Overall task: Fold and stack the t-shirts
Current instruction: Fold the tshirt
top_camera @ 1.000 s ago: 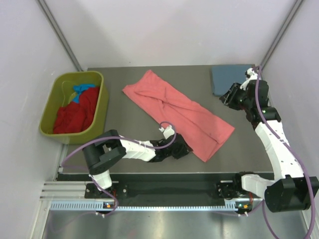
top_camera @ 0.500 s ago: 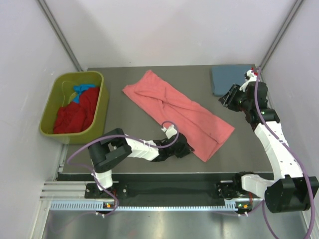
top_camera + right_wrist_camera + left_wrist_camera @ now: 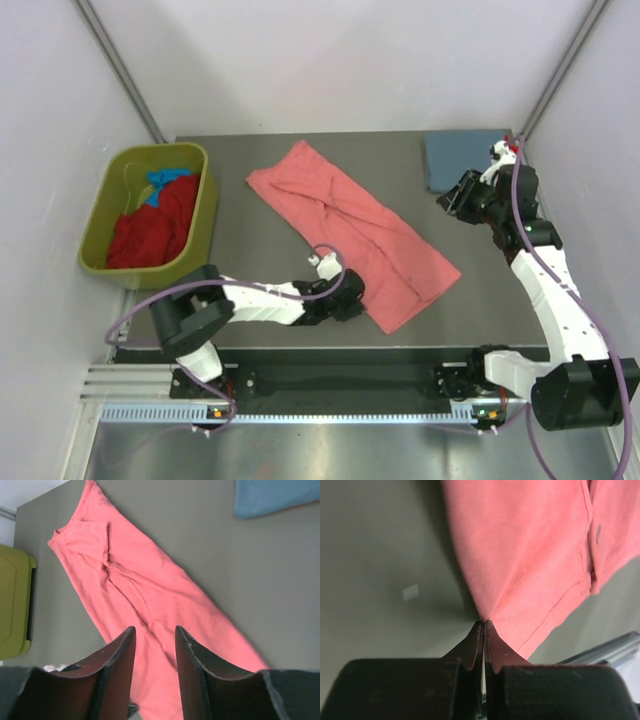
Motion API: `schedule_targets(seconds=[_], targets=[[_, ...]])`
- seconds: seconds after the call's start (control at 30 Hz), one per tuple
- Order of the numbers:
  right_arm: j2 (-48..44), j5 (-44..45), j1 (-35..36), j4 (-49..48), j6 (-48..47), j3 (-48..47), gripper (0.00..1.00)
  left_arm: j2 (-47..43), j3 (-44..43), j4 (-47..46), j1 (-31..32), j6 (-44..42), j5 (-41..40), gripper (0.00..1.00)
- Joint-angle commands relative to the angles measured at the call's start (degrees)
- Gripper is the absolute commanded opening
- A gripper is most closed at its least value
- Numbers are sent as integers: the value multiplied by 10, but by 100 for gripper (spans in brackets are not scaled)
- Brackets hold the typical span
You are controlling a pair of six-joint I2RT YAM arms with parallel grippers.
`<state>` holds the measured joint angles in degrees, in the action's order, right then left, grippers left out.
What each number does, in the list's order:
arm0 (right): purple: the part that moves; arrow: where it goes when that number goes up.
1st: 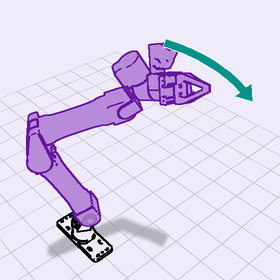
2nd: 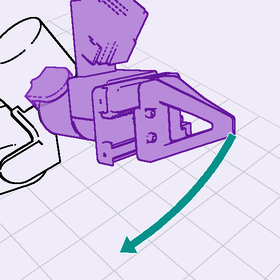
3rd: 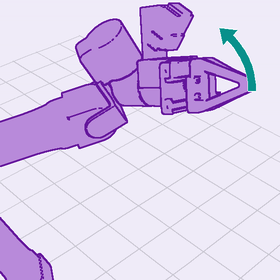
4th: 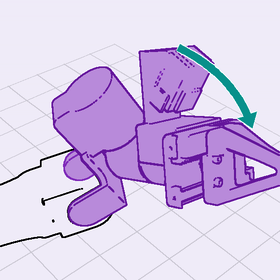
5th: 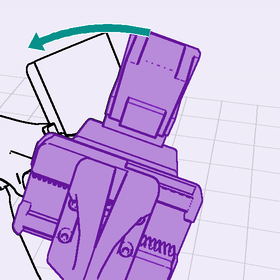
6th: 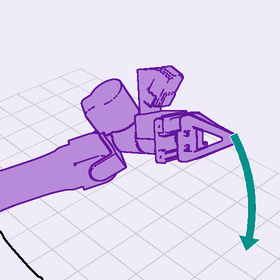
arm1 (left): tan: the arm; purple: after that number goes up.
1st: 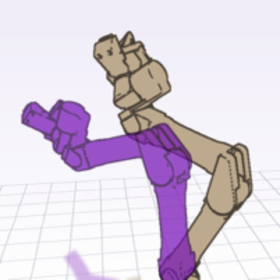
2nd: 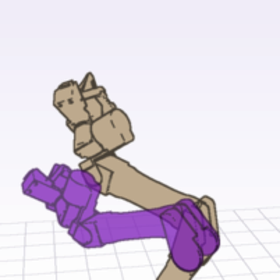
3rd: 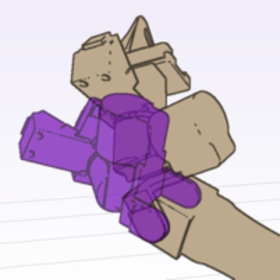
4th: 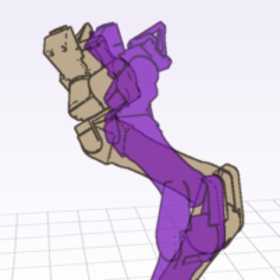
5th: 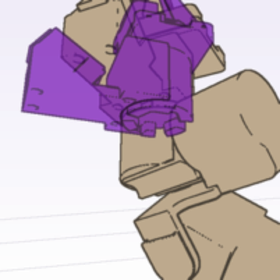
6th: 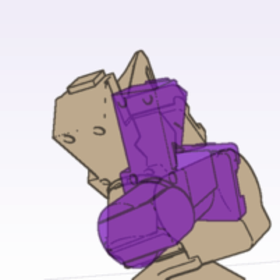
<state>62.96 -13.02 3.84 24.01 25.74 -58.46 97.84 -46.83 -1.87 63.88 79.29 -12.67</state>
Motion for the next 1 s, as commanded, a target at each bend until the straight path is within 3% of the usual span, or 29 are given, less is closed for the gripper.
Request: schedule_targets(seconds=[0.0,0.23,0.4,0.47,0.53,0.63,0.77,0.97], targets=[[-13,-18,-7,-14,0,10,38,-77,38,126,4,-20,-40,0],[-6,-34,4,-23,5,21,38,-223,79,309,3,-26,-111,0],[13,-34,24,-39,12,26,38,-273,98,347,3,-29,-67,0],[29,-33,39,-43,14,19,38,-276,85,374,3,-35,-60,8],[42,-29,54,-45,12,14,39,-277,59,406,2,-54,-84,23],[61,-33,65,-66,10,6,40,-273,-45,474,-10,-110,-137,39],[149,-60,83,-131,8,-66,40,-259,-122,482,-101,-220,-109,39],[378,-82,141,-167,-18,-267,41,-227,-158,362,-322,-355,9,38]])
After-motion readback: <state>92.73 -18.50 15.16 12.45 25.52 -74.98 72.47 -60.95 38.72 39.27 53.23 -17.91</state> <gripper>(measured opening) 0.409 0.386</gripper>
